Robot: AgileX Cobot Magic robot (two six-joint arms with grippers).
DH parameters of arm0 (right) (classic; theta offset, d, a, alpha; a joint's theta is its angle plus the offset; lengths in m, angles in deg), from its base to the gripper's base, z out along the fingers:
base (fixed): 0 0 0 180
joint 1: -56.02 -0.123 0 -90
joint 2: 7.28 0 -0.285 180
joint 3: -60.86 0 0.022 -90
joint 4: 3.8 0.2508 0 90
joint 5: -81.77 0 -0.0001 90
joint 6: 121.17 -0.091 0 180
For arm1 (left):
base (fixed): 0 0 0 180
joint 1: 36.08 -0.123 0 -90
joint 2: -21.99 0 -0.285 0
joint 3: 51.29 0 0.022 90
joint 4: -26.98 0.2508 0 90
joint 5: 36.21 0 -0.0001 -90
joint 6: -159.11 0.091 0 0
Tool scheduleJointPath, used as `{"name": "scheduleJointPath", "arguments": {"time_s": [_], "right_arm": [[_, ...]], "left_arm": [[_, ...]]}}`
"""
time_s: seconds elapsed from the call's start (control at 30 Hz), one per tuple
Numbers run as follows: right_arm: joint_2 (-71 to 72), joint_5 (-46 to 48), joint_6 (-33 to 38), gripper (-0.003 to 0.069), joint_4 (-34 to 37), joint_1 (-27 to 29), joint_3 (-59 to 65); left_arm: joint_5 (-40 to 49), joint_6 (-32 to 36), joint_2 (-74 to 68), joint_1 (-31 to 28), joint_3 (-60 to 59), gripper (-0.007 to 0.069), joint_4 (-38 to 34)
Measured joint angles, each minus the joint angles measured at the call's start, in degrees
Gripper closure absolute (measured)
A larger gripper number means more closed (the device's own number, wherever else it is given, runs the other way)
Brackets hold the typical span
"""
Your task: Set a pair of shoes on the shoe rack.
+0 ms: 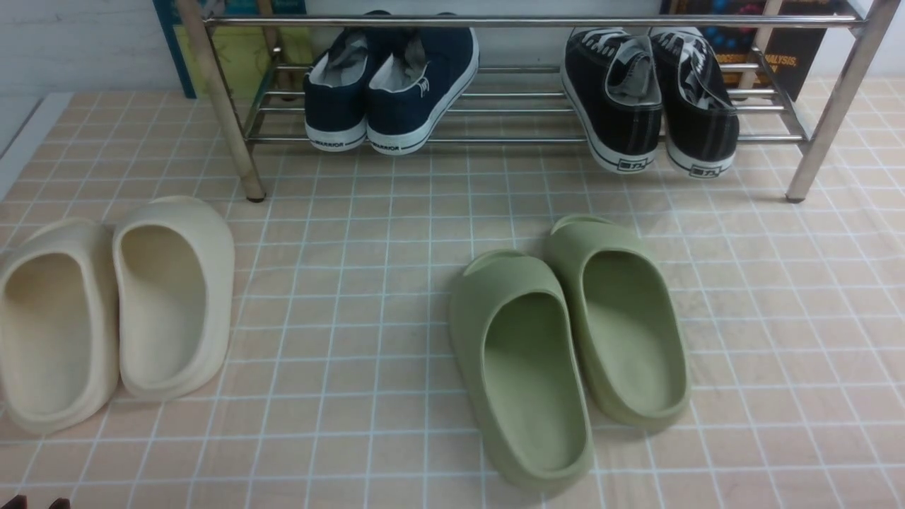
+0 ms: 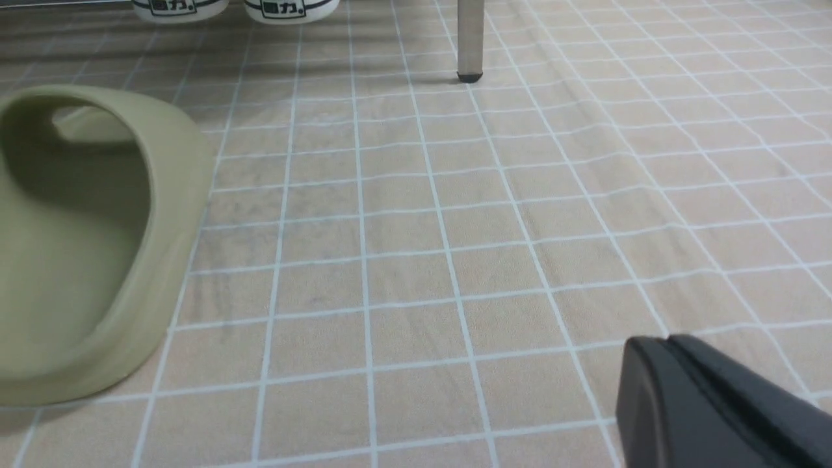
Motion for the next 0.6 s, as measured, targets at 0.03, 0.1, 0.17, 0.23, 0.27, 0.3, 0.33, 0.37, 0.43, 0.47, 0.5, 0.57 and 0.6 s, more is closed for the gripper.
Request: {"name": "scheduleJointPath", "arguments": {"time_s": [0.03, 0.1, 0.17, 0.23, 0.27, 0.3, 0.33, 0.37, 0.43, 0.47, 0.5, 0.57, 0.6], "right_arm": [[0.00, 0.24, 0.00, 0.0678, -0.15, 0.00, 0.00], [0.00, 0.81, 0.00, 0.0678, -0.14, 0.00, 0.00], [0.00, 1.82, 0.00, 0.0678, -0.14, 0.00, -0.13], [0.00, 2.49, 0.00, 0.0678, -0.14, 0.00, -0.26], [0.00, 2.59, 0.14, 0.0678, -0.14, 0.00, -0.31], [0.00, 2.60, 0.31, 0.0678, -0.14, 0.00, -0.31], [0.00, 2.71, 0.74, 0.0678, -0.14, 0.00, -0.31], [0.00, 2.71, 0.98, 0.0678, -0.14, 0.00, -0.31], [0.00, 2.71, 1.14, 0.0678, -0.14, 0.00, -0.31], [0.00, 2.71, 1.30, 0.0678, -0.14, -0.05, -0.31], [0.00, 2.71, 1.29, 0.0678, -0.14, -0.29, -0.31], [0.00, 2.71, 1.29, 0.0678, -0.14, -1.21, -0.31], [0.00, 2.71, 1.29, 0.0678, -0.14, -1.31, -0.31]], "left_arm": [[0.00, 0.00, 0.00, 0.00, 0.00, 0.0386, 0.00], [0.00, 0.00, 0.00, 0.00, 0.00, 0.0386, 0.00], [0.00, 0.00, 0.00, 0.00, 0.00, 0.0386, 0.00], [0.00, 0.00, 0.00, 0.00, 0.00, 0.0386, 0.00], [0.00, 0.00, 0.00, 0.00, 0.00, 0.0386, 0.00], [0.00, 0.00, 0.00, 0.00, 0.00, 0.0386, 0.00], [0.00, 0.00, 0.00, 0.00, 0.00, 0.0386, 0.00], [0.00, 0.00, 0.00, 0.00, 0.00, 0.0386, 0.00], [0.00, 0.00, 0.00, 0.00, 0.00, 0.0386, 0.00], [0.00, 0.00, 0.00, 0.00, 0.00, 0.0386, 0.00], [0.00, 0.00, 0.00, 0.00, 0.00, 0.0386, 0.00], [0.00, 0.00, 0.00, 0.00, 0.00, 0.0386, 0.00], [0.00, 0.00, 0.00, 0.00, 0.00, 0.0386, 0.00]]}}
